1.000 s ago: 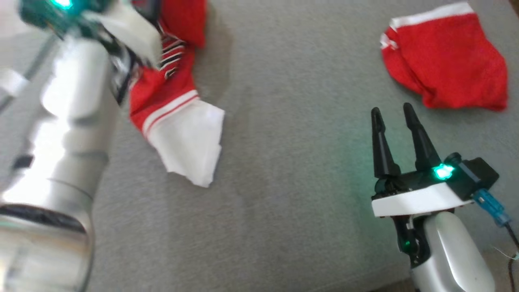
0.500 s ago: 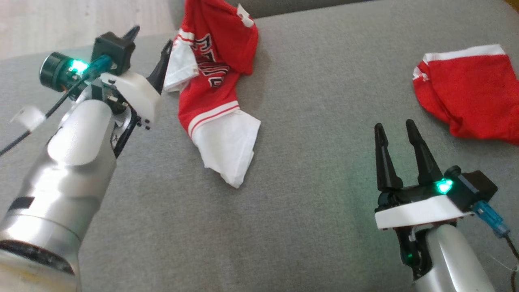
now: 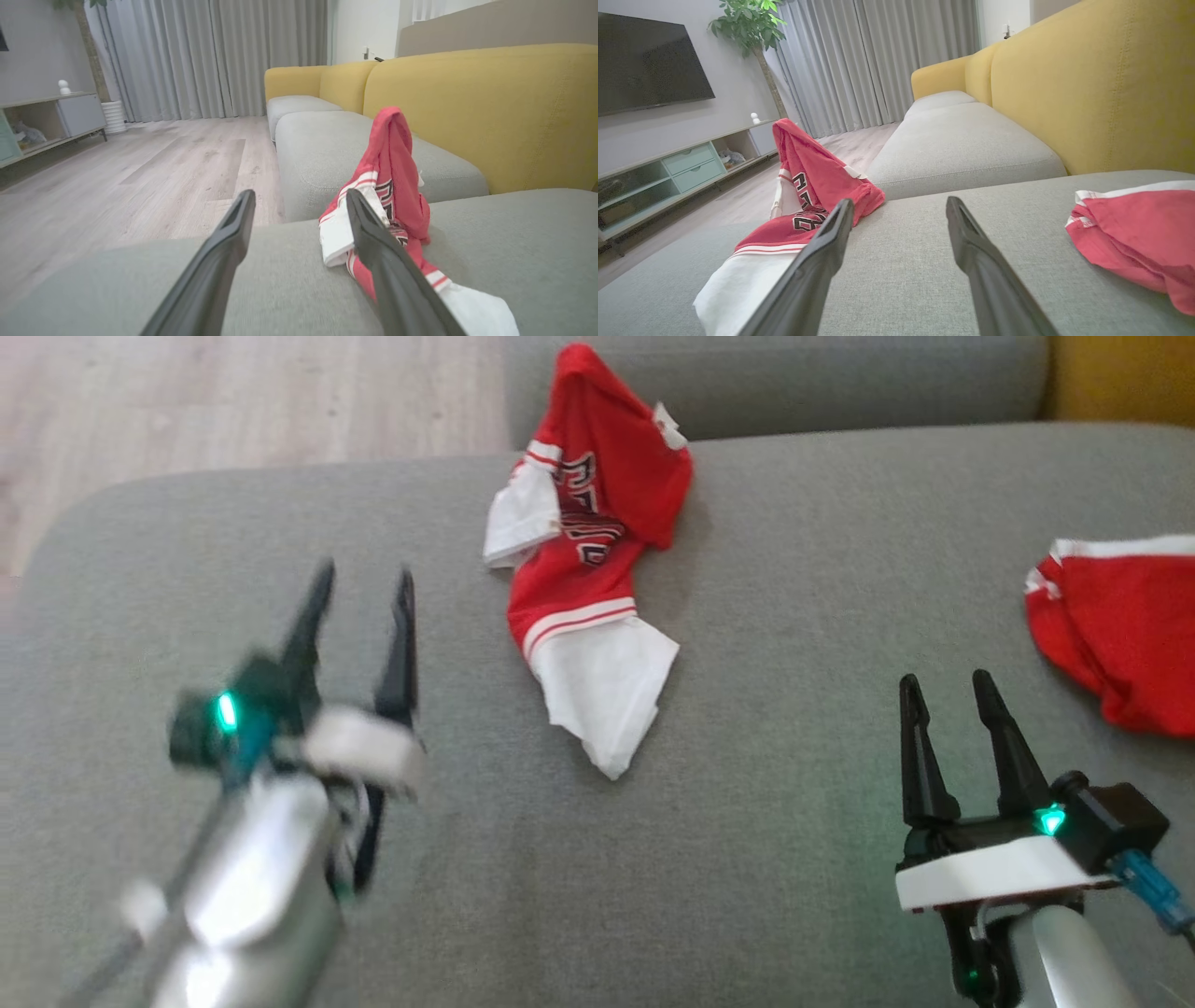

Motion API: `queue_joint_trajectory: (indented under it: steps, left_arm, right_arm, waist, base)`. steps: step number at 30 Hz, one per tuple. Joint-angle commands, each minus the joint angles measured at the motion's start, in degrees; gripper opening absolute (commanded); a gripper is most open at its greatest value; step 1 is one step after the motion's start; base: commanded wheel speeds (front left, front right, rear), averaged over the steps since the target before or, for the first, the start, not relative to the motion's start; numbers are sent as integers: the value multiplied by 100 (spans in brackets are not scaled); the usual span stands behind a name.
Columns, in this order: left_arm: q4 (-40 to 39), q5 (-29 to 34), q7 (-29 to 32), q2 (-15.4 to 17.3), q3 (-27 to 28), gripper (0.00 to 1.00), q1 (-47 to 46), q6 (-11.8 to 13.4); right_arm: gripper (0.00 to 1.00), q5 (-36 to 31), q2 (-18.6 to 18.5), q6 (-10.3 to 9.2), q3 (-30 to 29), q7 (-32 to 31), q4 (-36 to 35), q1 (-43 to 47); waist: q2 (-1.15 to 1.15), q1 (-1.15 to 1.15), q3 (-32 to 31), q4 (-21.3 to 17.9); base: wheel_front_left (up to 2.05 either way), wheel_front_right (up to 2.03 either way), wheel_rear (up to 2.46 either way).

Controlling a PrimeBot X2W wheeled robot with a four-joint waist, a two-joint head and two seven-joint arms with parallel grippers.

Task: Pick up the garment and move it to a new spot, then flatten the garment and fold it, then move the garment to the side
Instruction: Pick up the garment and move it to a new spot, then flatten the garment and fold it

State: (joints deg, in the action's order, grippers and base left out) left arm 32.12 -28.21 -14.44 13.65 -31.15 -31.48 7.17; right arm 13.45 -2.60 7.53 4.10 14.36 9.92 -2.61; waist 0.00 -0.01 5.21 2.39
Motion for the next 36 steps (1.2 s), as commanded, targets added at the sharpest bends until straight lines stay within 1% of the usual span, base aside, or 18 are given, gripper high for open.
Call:
queue_joint_trajectory:
  steps: [1,3,5,6,9,12,15,18,23,26,30,33,36]
  left_arm:
    - [-536,36,-52,89,332,100,211,178]
    - [-966,97,-53,56,459,100,701,362]
    - [-1331,139,-54,-6,587,100,1139,492]
    - [-1331,139,-54,-6,587,100,1139,492]
    - [-1701,246,-54,-64,714,100,1580,580]
    - [-1849,339,-55,-93,767,100,1761,556]
    - [-1855,398,-55,-113,743,100,1755,476]
    - [-1741,393,-19,-171,618,100,1660,345]
    - [-1369,277,382,-365,314,100,1402,37]
    - [-1082,127,603,-514,217,100,1258,-135]
    - [-674,-41,850,-634,133,100,1069,-338]
    - [-459,-164,933,-701,140,100,939,-429]
    - [-295,-240,995,-743,153,100,842,-448]
  right_arm:
    - [100,-60,-28,-4,90,63,-204,-70]
    - [100,-80,-28,-4,63,63,-200,-31]
    - [100,-93,-28,-4,37,63,-204,10]
    - [100,-93,-28,-4,37,63,-204,10]
    - [100,-111,-28,-4,32,63,-207,46]
    - [100,-135,-28,-4,62,63,-197,55]
    - [100,-146,-28,-4,100,63,-196,32]
    - [100,-143,-28,-4,134,63,-199,-10]
    - [100,-127,-28,-4,162,63,-205,-63]
    - [100,-129,-28,-4,185,63,-205,-112]
    - [100,-118,-28,-4,185,63,-217,-188]
    - [100,-106,-28,-4,193,63,-229,-242]
    - [100,-83,-28,-4,191,63,-233,-280]
  waist:
    - [0,1,-127,131]
    - [0,1,-174,168]
    - [0,1,-203,195]
    - [0,1,-203,195]
    - [0,1,-207,211]
    - [0,1,-200,199]
    - [0,1,-158,141]
    - [0,1,-82,47]
    - [0,1,117,-153]
    - [0,1,247,-298]
    - [0,1,408,-495]
    - [0,1,516,-645]
    - [0,1,608,-783]
  base:
    - [0,0,0]
    - [0,0,0]
    - [0,0,0]
    - [0,0,0]
    - [0,0,0]
    - [0,0,0]
    - [0,0,0]
    - [0,0,0]
    - [0,0,0]
    - [0,0,0]
    - [0,0,0]
    - [0,0,0]
    - [0,0,0]
